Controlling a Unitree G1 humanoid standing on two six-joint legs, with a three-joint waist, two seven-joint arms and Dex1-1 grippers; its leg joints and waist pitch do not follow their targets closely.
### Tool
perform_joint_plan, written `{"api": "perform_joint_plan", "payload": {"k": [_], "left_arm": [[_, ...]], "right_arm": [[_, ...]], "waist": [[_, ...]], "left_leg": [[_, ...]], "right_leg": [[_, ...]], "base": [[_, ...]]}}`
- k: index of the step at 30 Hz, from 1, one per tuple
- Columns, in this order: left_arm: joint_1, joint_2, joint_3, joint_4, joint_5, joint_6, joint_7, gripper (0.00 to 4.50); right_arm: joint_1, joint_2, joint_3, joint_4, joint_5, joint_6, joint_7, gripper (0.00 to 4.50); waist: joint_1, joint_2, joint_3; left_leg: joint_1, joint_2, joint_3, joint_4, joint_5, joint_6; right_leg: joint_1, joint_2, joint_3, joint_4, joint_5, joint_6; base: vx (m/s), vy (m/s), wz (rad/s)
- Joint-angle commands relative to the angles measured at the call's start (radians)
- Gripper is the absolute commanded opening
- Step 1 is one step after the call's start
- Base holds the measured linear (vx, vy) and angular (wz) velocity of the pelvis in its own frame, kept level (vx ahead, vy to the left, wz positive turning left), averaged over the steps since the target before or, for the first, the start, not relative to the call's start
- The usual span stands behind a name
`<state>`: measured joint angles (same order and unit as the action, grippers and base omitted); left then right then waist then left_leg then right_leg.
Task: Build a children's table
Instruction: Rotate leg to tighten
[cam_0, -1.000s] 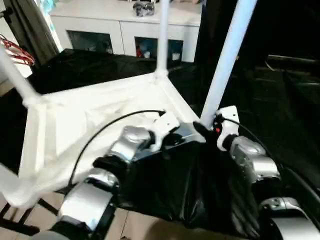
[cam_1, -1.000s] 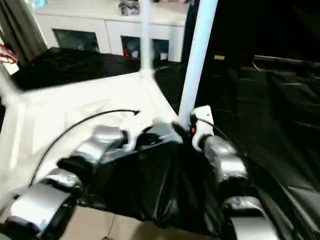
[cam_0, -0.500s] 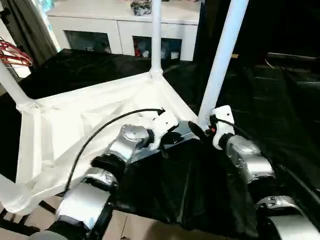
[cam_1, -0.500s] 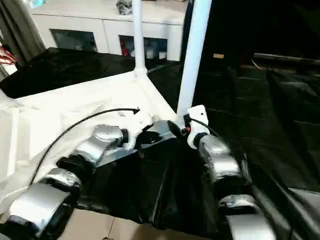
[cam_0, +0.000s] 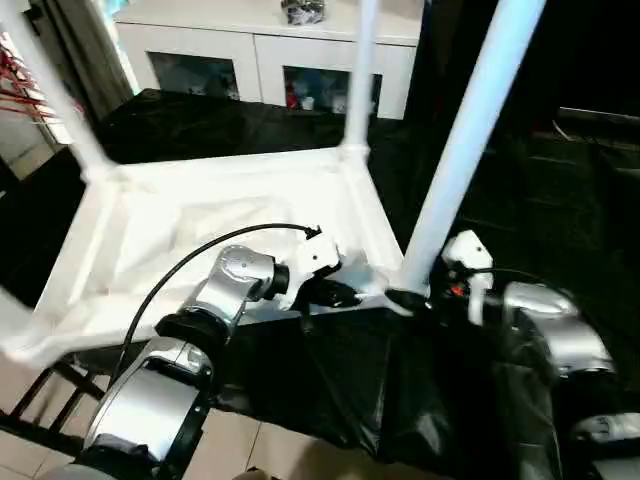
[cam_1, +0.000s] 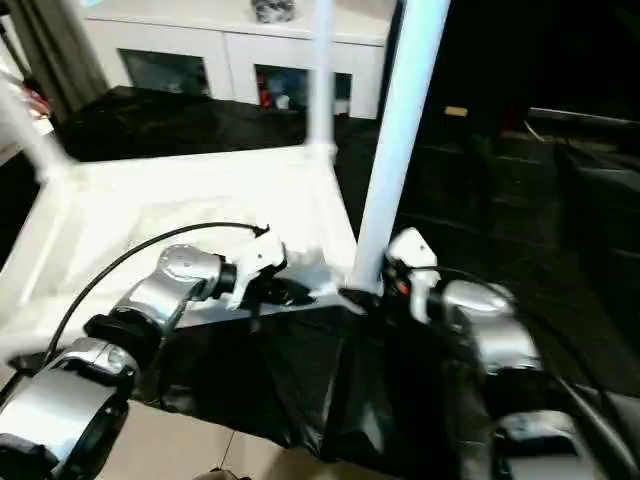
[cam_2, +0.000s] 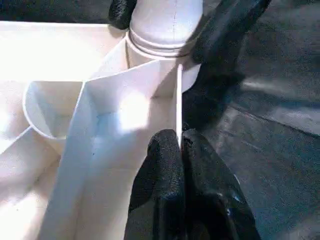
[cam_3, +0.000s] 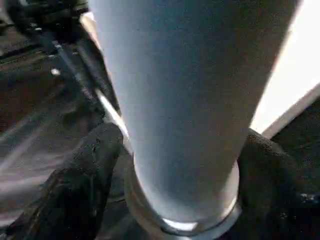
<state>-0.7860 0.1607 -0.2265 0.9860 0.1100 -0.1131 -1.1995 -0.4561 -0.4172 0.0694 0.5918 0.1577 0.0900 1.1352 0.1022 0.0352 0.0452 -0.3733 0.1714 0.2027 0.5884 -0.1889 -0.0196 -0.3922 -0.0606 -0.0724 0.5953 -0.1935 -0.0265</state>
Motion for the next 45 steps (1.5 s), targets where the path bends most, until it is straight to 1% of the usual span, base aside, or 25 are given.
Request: {"api": "perform_joint_plan", "payload": {"k": [1,2,4,5,7,10,12,14,20,22,23,24,25,26,27,28,30,31,33,36,37,39,41,43,45], "left_arm": [[-0.010,-0.008,0.000,-0.027,-0.027,-0.010,0.016,0.00],[-0.010,-0.008,0.000,-0.027,-0.027,-0.010,0.016,0.00],[-0.007,-0.005,0.001,-0.033,-0.029,-0.006,0.002,0.00],[-0.001,-0.004,0.000,-0.041,-0.031,-0.002,-0.012,0.00],[0.003,-0.005,0.001,-0.045,-0.030,-0.001,-0.018,0.00],[0.005,-0.005,0.000,-0.048,-0.029,0.001,-0.020,0.00],[0.010,-0.004,-0.004,-0.053,-0.033,0.002,-0.026,0.00],[0.011,-0.004,-0.005,-0.054,-0.033,0.003,-0.026,0.00],[0.017,-0.009,-0.004,-0.058,-0.026,0.004,-0.008,0.00],[0.012,-0.019,-0.002,-0.048,-0.015,0.007,0.038,0.00],[0.003,-0.034,0.000,-0.033,-0.004,0.015,0.090,0.00],[-0.001,-0.042,0.001,-0.026,0.001,0.019,0.114,0.00],[-0.003,-0.046,0.001,-0.023,0.003,0.021,0.123,0.00],[-0.016,-0.077,0.004,-0.003,0.014,0.037,0.193,0.00],[-0.021,-0.088,0.005,0.002,0.016,0.044,0.215,0.00],[-0.022,-0.091,0.005,0.004,0.018,0.046,0.224,0.00],[-0.046,-0.146,0.013,0.028,0.027,0.072,0.335,0.00],[-0.046,-0.146,0.013,0.028,0.027,0.072,0.335,0.00],[-0.061,-0.190,0.014,0.038,0.029,0.088,0.397,0.00],[-0.064,-0.207,0.011,0.038,0.027,0.084,0.406,0.00],[-0.064,-0.209,0.009,0.038,0.028,0.078,0.401,0.00],[-0.062,-0.211,0.005,0.038,0.030,0.063,0.385,0.00],[-0.053,-0.198,0.001,0.029,0.028,0.048,0.353,0.00],[-0.042,-0.176,-0.004,0.018,0.021,0.028,0.307,0.00],[-0.036,-0.166,-0.007,0.010,0.014,0.019,0.277,0.00]], "right_arm": [[0.022,0.017,0.060,-0.039,0.020,0.018,0.085,3.37],[0.022,0.017,0.060,-0.039,0.020,0.018,0.085,3.37],[0.027,0.007,0.063,-0.051,0.024,0.033,0.100,3.14],[0.033,0.002,0.068,-0.061,0.027,0.044,0.118,2.97],[0.039,0.000,0.073,-0.070,0.027,0.051,0.128,2.92],[0.043,0.001,0.078,-0.075,0.026,0.053,0.131,2.70],[0.054,0.005,0.089,-0.091,0.028,0.070,0.144,2.68],[0.059,0.005,0.092,-0.098,0.029,0.076,0.147,2.64],[0.069,0.020,0.086,-0.092,0.009,0.061,0.098,2.61],[0.048,0.047,0.065,-0.042,-0.018,0.035,0.005,2.61],[0.017,0.085,0.033,0.019,-0.039,0.028,-0.123,2.61],[0.000,0.103,0.015,0.050,-0.046,0.030,-0.190,2.61],[-0.007,0.111,0.008,0.063,-0.049,0.031,-0.219,2.61],[-0.050,0.159,-0.037,0.137,-0.055,0.041,-0.383,2.61],[-0.060,0.172,-0.047,0.155,-0.056,0.042,-0.424,2.61],[-0.063,0.176,-0.049,0.159,-0.056,0.042,-0.435,2.60],[-0.097,0.228,-0.073,0.212,-0.070,0.043,-0.601,2.60],[-0.097,0.228,-0.073,0.212,-0.070,0.043,-0.601,2.60],[-0.122,0.267,-0.081,0.256,-0.090,0.040,-0.712,2.60],[-0.132,0.286,-0.084,0.274,-0.095,0.021,-0.727,2.60],[-0.132,0.293,-0.093,0.274,-0.078,0.016,-0.704,2.95],[-0.133,0.303,-0.110,0.277,-0.045,0.010,-0.672,3.29],[-0.127,0.292,-0.098,0.266,-0.043,0.003,-0.648,3.39],[-0.123,0.268,-0.079,0.263,-0.067,-0.031,-0.635,3.63],[-0.122,0.255,-0.073,0.262,-0.074,-0.041,-0.621,3.63]], "waist": [[0.002,-0.018,-0.057],[0.003,-0.018,-0.058],[0.005,-0.019,-0.058],[0.009,-0.020,-0.060],[0.010,-0.020,-0.061],[0.012,-0.019,-0.061],[0.012,-0.016,-0.060],[0.012,-0.017,-0.062],[0.012,-0.015,-0.061],[0.010,-0.015,-0.061],[0.007,-0.015,-0.059],[0.004,-0.013,-0.056],[-0.008,-0.013,-0.050],[-0.021,-0.012,-0.048],[-0.027,-0.012,-0.047],[-0.030,-0.011,-0.048],[-0.043,-0.010,-0.051],[-0.045,-0.011,-0.051],[-0.043,-0.011,-0.054],[-0.040,-0.011,-0.056],[-0.039,-0.011,-0.058],[-0.038,-0.007,-0.058],[-0.037,-0.005,-0.057],[-0.036,-0.004,-0.057],[-0.033,-0.005,-0.058]], "left_leg": [[0.016,0.078,-0.033,-0.062,-0.159,0.108],[0.015,0.079,-0.034,-0.062,-0.153,0.103],[0.016,0.078,-0.033,-0.062,-0.146,0.103],[0.014,0.078,-0.033,-0.059,-0.128,0.109],[0.014,0.077,-0.033,-0.058,-0.119,0.116],[0.013,0.077,-0.033,-0.058,-0.121,0.116],[0.014,0.076,-0.034,-0.059,-0.124,0.113],[0.014,0.078,-0.035,-0.059,-0.124,0.111],[0.015,0.077,-0.034,-0.059,-0.130,0.103],[0.014,0.077,-0.035,-0.060,-0.133,0.099],[0.016,0.077,-0.034,-0.061,-0.147,0.091],[0.017,0.076,-0.034,-0.063,-0.161,0.081],[0.019,0.073,-0.038,-0.069,-0.206,0.053],[0.024,0.072,-0.043,-0.074,-0.244,0.025],[0.024,0.073,-0.045,-0.076,-0.257,0.015],[0.024,0.073,-0.047,-0.077,-0.265,0.007],[0.030,0.073,-0.044,-0.077,-0.271,0.000],[0.029,0.070,-0.042,-0.075,-0.264,0.005],[0.024,0.067,-0.040,-0.071,-0.232,0.022],[0.021,0.065,-0.037,-0.067,-0.193,0.049],[0.019,0.065,-0.036,-0.065,-0.177,0.060],[0.017,0.067,-0.037,-0.066,-0.165,0.079],[0.020,0.069,-0.037,-0.067,-0.176,0.077],[0.019,0.070,-0.037,-0.067,-0.181,0.073],[0.019,0.070,-0.037,-0.067,-0.177,0.071]], "right_leg": [[0.047,-0.108,0.055,-0.074,-0.177,-0.232],[0.047,-0.108,0.054,-0.072,-0.174,-0.232],[0.048,-0.107,0.054,-0.071,-0.164,-0.233],[0.049,-0.108,0.055,-0.068,-0.134,-0.234],[0.049,-0.109,0.054,-0.066,-0.118,-0.237],[0.048,-0.109,0.053,-0.067,-0.126,-0.235],[0.049,-0.106,0.052,-0.068,-0.133,-0.232],[0.049,-0.109,0.053,-0.067,-0.127,-0.233],[0.048,-0.108,0.052,-0.068,-0.136,-0.233],[0.048,-0.107,0.052,-0.068,-0.140,-0.233],[0.045,-0.107,0.052,-0.071,-0.161,-0.232],[0.042,-0.108,0.052,-0.073,-0.186,-0.232],[0.042,-0.111,0.049,-0.083,-0.276,-0.220],[0.042,-0.111,0.049,-0.092,-0.362,-0.200],[0.042,-0.111,0.050,-0.094,-0.386,-0.192],[0.042,-0.110,0.050,-0.094,-0.396,-0.187],[0.038,-0.107,0.056,-0.093,-0.321,-0.204],[0.039,-0.107,0.057,-0.092,-0.308,-0.208],[0.043,-0.110,0.059,-0.089,-0.274,-0.214],[0.045,-0.108,0.059,-0.086,-0.220,-0.219],[0.048,-0.108,0.058,-0.082,-0.192,-0.225],[0.050,-0.107,0.056,-0.080,-0.164,-0.233],[0.049,-0.107,0.055,-0.081,-0.174,-0.235],[0.050,-0.106,0.055,-0.080,-0.174,-0.236],[0.050,-0.108,0.056,-0.080,-0.169,-0.238]], "base": [[0.000,0.000,0.00],[0.000,0.000,0.00],[0.000,0.000,0.00],[0.000,0.000,0.00],[0.000,0.000,0.00],[0.000,0.000,0.00],[0.000,0.000,0.00],[0.000,0.000,0.00],[0.000,0.000,0.00],[0.000,0.000,0.00],[0.000,0.000,0.00],[0.000,0.000,0.00],[0.000,0.000,0.00],[0.000,0.000,0.00],[0.000,0.000,0.00],[0.000,0.000,0.00],[0.000,0.000,0.00],[0.000,0.000,0.00],[0.000,0.000,0.00],[0.000,0.000,0.00],[0.000,0.000,0.00],[0.000,0.000,0.00],[0.000,0.000,0.00],[0.000,0.000,0.00],[0.000,0.000,0.00]]}}
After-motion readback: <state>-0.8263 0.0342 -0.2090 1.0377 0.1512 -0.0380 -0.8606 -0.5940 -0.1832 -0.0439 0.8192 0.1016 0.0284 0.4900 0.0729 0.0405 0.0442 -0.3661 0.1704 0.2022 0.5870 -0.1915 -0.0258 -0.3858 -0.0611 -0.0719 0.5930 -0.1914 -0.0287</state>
